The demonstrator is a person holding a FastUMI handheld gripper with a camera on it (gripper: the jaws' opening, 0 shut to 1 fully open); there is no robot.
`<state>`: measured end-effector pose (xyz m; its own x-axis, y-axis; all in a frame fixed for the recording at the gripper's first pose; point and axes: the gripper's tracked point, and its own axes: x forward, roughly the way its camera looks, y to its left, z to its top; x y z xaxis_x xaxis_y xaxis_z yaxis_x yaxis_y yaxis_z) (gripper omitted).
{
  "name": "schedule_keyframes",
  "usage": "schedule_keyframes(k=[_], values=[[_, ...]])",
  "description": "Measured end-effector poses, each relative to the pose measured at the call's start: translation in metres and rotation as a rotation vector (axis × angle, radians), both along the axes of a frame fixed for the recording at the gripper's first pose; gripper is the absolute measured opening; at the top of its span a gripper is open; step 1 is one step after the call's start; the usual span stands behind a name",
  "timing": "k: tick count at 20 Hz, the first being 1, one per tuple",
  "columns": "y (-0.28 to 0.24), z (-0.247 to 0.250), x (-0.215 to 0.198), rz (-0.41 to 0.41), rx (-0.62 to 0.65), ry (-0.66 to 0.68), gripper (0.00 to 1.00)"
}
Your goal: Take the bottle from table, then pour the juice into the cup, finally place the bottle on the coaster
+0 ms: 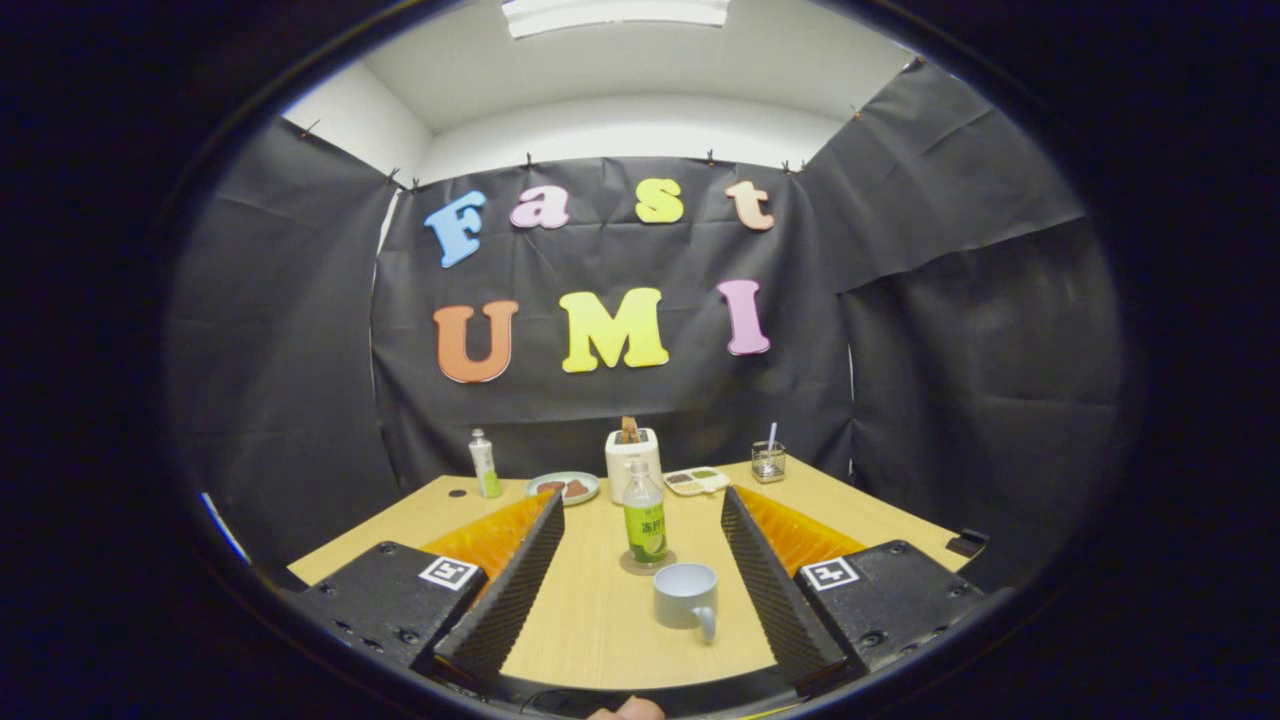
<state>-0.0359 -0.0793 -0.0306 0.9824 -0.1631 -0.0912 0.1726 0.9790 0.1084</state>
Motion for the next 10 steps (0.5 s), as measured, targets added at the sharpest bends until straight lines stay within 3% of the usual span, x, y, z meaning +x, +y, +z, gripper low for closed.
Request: schedule_keyframes(k=[10], values=[[0.003, -0.0049, 0.0059, 0.006, -0.001, -0.001, 1.0]])
